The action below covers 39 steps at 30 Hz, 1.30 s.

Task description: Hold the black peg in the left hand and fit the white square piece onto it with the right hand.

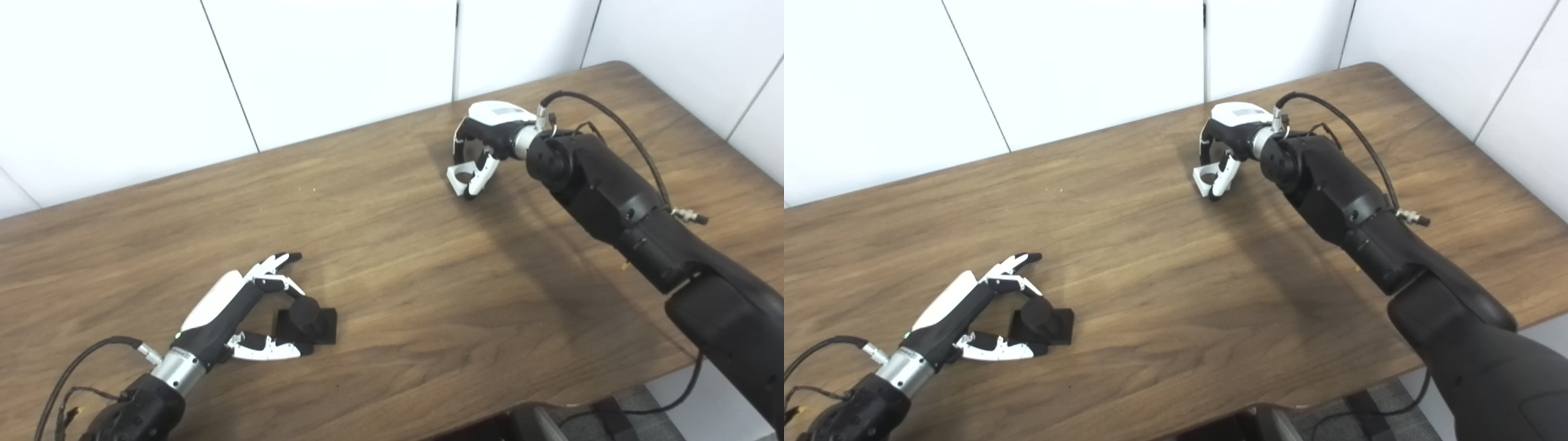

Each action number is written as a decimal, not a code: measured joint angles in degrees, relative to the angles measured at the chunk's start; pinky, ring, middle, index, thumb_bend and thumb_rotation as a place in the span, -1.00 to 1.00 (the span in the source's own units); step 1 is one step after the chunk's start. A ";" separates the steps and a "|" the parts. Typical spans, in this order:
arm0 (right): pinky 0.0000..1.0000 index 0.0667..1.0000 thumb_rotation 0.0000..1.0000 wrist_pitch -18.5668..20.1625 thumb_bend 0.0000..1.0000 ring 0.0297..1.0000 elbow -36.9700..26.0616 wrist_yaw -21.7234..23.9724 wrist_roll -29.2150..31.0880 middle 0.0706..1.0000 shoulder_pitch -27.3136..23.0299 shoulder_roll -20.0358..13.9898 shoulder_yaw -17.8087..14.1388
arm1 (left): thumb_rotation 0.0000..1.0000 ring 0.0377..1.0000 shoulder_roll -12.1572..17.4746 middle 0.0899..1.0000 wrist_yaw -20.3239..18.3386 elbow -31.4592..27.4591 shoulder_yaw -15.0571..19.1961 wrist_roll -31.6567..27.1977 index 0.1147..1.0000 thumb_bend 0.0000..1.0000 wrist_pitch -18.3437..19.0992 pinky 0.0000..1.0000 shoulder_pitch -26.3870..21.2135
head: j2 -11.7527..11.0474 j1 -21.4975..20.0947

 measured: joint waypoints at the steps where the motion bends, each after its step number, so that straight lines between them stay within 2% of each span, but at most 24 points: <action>1: 0.53 -0.11 -0.73 0.02 0.03 0.71 -0.56 0.00 0.17 0.59 0.19 -0.09 -0.38 | -0.87 1.00 0.00 0.93 0.00 0.00 0.00 0.00 -0.15 0.04 0.02 1.00 0.00 | 0.17 0.26; 6: 0.55 -0.11 -0.73 0.02 0.03 0.74 -2.61 -0.52 0.74 0.60 0.29 -0.10 -2.21 | -0.87 1.00 0.01 0.92 0.00 0.00 -0.01 0.01 -0.15 0.04 0.03 1.00 0.00 | 0.09 0.26; 16: 0.54 -0.11 -0.73 -0.12 0.03 0.71 -9.10 0.12 1.69 0.58 0.29 -0.08 -2.49 | -0.87 1.00 0.02 0.92 -0.01 0.00 -0.04 0.01 -0.15 0.04 0.09 1.00 -0.02 | 0.18 0.53; 25: 0.60 -0.11 -0.73 -1.08 0.03 0.70 -15.50 2.20 2.57 0.58 0.34 0.29 -2.26 | -0.87 1.00 0.02 0.93 0.01 0.00 -0.19 0.02 -0.15 0.04 0.08 1.00 -0.10 | 0.44 3.52; 32: 0.57 -0.11 -0.73 -0.63 0.03 0.71 -21.51 5.20 3.05 0.59 0.55 2.24 -2.04 | -0.87 1.00 -0.01 0.94 0.10 -0.03 -0.52 0.23 -0.15 0.04 0.24 1.00 -0.12 | 0.79 7.90; 35: 0.52 -0.11 -0.73 -0.58 0.04 0.71 -24.09 6.65 4.17 0.59 0.76 3.30 -2.03 | -0.87 1.00 -0.13 0.94 0.16 -0.27 -0.69 0.67 -0.15 0.04 0.44 1.00 -0.15 | 1.75 12.72; 39: 0.51 -0.11 -0.73 -0.72 0.04 0.69 -27.15 7.71 5.18 0.57 1.02 3.36 -2.33 | -0.86 1.00 -0.46 0.94 0.32 -0.37 -0.81 1.09 -0.15 0.04 0.75 1.00 -0.19 | 2.11 15.38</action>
